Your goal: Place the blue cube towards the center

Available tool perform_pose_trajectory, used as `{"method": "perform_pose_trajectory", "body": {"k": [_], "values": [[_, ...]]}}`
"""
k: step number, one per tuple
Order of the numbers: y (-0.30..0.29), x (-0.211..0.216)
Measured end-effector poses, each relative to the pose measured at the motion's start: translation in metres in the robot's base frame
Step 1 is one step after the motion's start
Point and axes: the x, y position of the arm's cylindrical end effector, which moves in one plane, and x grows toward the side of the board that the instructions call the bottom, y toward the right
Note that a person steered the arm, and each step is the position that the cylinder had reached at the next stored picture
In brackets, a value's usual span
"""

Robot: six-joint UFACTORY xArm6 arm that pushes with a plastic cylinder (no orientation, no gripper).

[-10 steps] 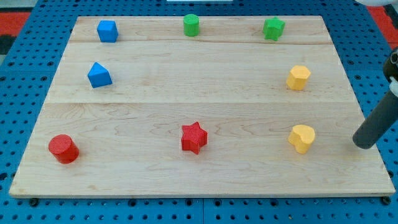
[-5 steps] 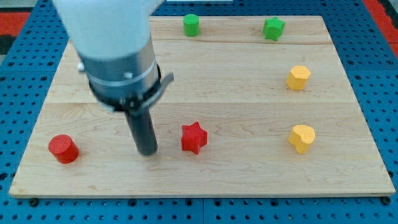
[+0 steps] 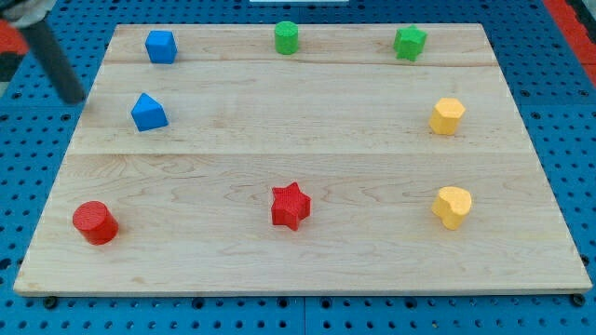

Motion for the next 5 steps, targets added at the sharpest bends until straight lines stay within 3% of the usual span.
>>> {"method": "perform_pose_trajectory", "body": {"k": [1,4,5], "values": [[0.014,-0.06],[0.014,-0.06],[0.059,-0.083]]}}
